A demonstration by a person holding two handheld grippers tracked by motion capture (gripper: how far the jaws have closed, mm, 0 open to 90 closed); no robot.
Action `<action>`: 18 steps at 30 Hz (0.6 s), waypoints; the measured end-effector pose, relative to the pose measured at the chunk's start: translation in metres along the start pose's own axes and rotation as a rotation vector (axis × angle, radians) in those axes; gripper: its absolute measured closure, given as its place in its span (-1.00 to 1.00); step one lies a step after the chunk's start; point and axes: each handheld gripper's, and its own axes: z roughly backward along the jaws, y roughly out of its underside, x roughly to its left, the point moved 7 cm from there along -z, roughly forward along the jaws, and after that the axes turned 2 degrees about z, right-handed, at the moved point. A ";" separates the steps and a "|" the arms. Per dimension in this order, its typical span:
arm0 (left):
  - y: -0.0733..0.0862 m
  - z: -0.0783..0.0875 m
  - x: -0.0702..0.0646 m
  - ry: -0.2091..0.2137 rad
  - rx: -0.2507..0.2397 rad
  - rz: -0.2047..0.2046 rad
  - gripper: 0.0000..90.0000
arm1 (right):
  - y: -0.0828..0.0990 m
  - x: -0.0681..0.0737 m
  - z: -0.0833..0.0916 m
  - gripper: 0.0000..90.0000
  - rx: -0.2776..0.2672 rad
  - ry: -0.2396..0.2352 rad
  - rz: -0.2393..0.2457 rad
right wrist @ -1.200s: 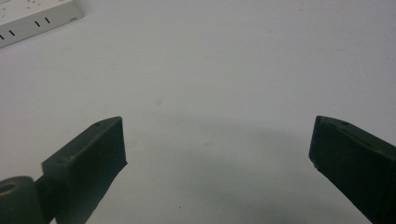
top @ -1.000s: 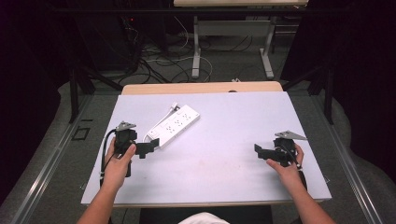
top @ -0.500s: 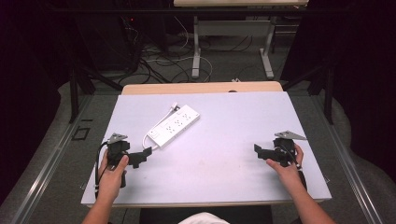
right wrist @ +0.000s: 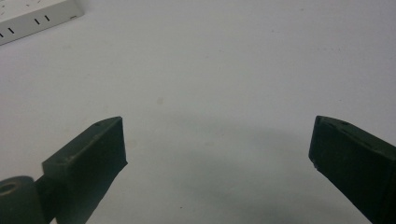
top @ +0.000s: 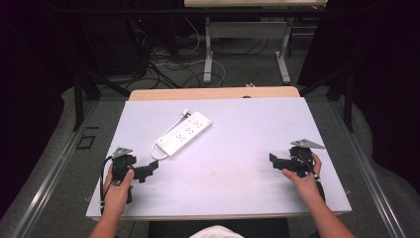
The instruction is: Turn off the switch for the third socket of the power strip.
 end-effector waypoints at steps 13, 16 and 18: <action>0.003 -0.006 0.001 -0.014 0.015 -0.017 -0.96 | 0.001 0.000 -0.001 -0.92 0.004 -0.005 0.013; 0.004 -0.006 0.003 -0.012 0.026 -0.015 -0.96 | 0.001 0.000 -0.002 -0.92 0.007 -0.005 0.005; 0.004 -0.007 0.003 -0.014 0.021 -0.013 -0.96 | 0.002 -0.001 -0.002 -0.92 0.008 -0.001 0.002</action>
